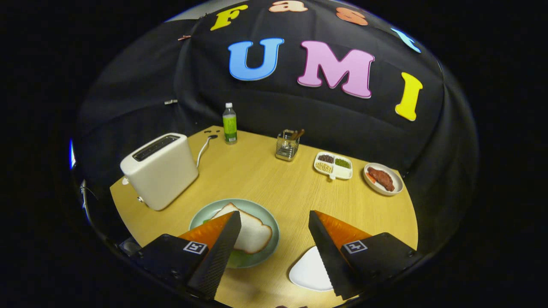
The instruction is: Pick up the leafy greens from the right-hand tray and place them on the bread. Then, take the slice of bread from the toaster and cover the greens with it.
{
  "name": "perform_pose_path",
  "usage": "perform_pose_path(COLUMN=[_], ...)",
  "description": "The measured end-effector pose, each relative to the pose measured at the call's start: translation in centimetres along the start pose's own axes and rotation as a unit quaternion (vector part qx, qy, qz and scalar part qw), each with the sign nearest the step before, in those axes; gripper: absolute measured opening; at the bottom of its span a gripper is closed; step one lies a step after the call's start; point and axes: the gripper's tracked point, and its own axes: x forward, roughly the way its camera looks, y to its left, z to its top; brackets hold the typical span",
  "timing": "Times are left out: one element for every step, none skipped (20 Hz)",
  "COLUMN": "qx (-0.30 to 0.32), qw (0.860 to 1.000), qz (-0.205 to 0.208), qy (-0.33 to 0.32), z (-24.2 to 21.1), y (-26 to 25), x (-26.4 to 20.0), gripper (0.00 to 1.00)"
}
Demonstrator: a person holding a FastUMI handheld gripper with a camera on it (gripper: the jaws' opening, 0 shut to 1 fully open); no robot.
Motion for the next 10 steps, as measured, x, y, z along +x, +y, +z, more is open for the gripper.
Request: perform_pose_path(qx=[-0.002,-0.001,0.004,0.011,0.014,0.015,0.012,0.008,0.005,-0.002], qw=[1.000,0.999,0.998,0.997,0.995,0.993,0.991,0.989,0.987,0.985], qz=[0.003,0.004,0.005,0.007,0.013,0.017,0.022,0.027,0.035,0.043], qy=[-0.023,-0.044,-0.063,-0.080,-0.098,-0.118,-0.134,-0.147,-0.156,-0.168], z=[1.3,2.6,3.7,4.7,5.8,6.9,7.7,8.2,8.5,9.0], y=[-0.3,-0.7,-1.1,-1.6,-2.1,-2.6,-3.0,-3.3,-3.5,-3.7], x=[-1.3,-2.7,-4.2,-5.7,-7.4,-9.2,-11.0,-12.5,-14.2,-15.6], gripper=[0.99,0.99,0.99,0.99,0.99,0.99,0.99,0.99,0.99,0.99])
